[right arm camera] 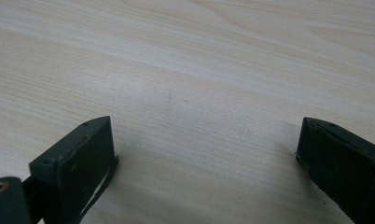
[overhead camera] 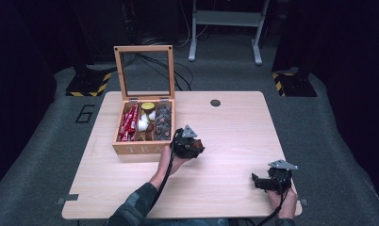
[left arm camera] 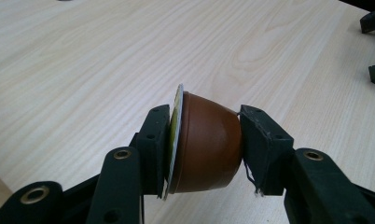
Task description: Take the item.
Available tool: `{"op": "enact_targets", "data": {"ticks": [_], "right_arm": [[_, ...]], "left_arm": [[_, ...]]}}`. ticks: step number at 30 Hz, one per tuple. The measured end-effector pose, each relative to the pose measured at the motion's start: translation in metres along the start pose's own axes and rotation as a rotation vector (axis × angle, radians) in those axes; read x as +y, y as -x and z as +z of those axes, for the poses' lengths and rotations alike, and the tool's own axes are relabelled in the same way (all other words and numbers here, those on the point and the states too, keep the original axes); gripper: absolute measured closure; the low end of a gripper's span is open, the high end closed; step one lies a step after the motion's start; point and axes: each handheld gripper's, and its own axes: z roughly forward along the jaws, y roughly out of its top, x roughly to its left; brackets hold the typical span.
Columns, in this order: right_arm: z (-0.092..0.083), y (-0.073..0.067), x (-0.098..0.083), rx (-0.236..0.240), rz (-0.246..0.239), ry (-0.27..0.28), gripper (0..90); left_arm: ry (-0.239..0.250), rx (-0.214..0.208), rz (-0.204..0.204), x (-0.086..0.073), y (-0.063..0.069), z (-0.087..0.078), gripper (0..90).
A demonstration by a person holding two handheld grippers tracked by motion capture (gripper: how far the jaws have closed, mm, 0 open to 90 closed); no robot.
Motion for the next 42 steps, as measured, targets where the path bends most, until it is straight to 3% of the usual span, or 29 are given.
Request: {"op": "enact_targets", "data": {"ticks": [27,33,42], "right_arm": [[0.000,0.000,0.000,0.000,0.000,0.000,3.6],[0.000,0.000,0.000,0.001,-0.001,0.000,3.8],[0.000,0.000,0.000,0.001,-0.001,0.001,3.8]], "left_arm": [[-0.065,-0.031,-0.047,-0.015,0.008,0.039,54.2],[-0.072,-0.020,-0.029,-0.014,0.010,0.041,53.3],[-0.069,-0.042,-0.021,-0.012,0.013,0.035,47.4]]}}
